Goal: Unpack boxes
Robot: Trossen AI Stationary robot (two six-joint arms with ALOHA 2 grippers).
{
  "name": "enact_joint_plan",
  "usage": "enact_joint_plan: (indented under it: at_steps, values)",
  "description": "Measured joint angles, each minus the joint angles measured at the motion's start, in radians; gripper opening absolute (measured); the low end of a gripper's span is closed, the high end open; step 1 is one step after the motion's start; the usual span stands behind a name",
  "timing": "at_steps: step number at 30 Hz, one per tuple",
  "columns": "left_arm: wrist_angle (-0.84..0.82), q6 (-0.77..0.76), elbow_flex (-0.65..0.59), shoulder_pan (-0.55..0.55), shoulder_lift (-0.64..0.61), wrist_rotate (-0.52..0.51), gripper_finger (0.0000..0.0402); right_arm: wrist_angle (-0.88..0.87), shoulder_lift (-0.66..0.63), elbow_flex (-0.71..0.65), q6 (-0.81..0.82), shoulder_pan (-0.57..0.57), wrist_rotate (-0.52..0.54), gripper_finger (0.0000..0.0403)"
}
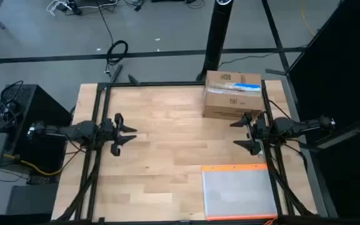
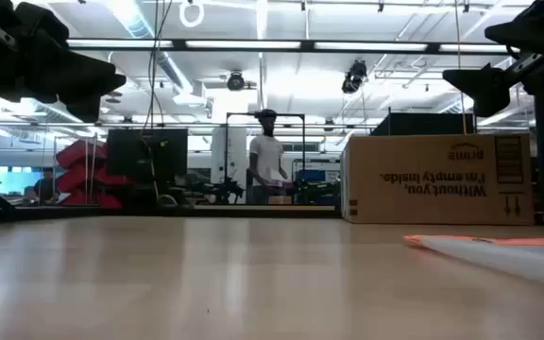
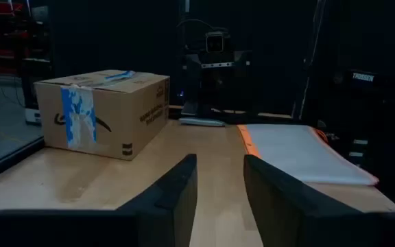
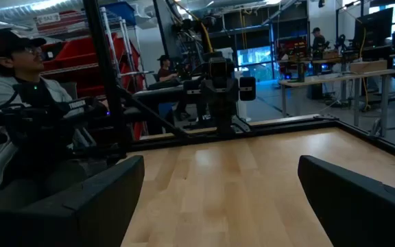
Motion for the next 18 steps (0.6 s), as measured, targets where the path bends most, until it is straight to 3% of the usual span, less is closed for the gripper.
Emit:
enact_joint_plan:
  at_steps: [18]
  values:
    - [0.0,0.0,0.0,0.0,0.0,0.0,0.0111,0.0,0.0,0.0,0.0,0.0,0.0,0.0369]
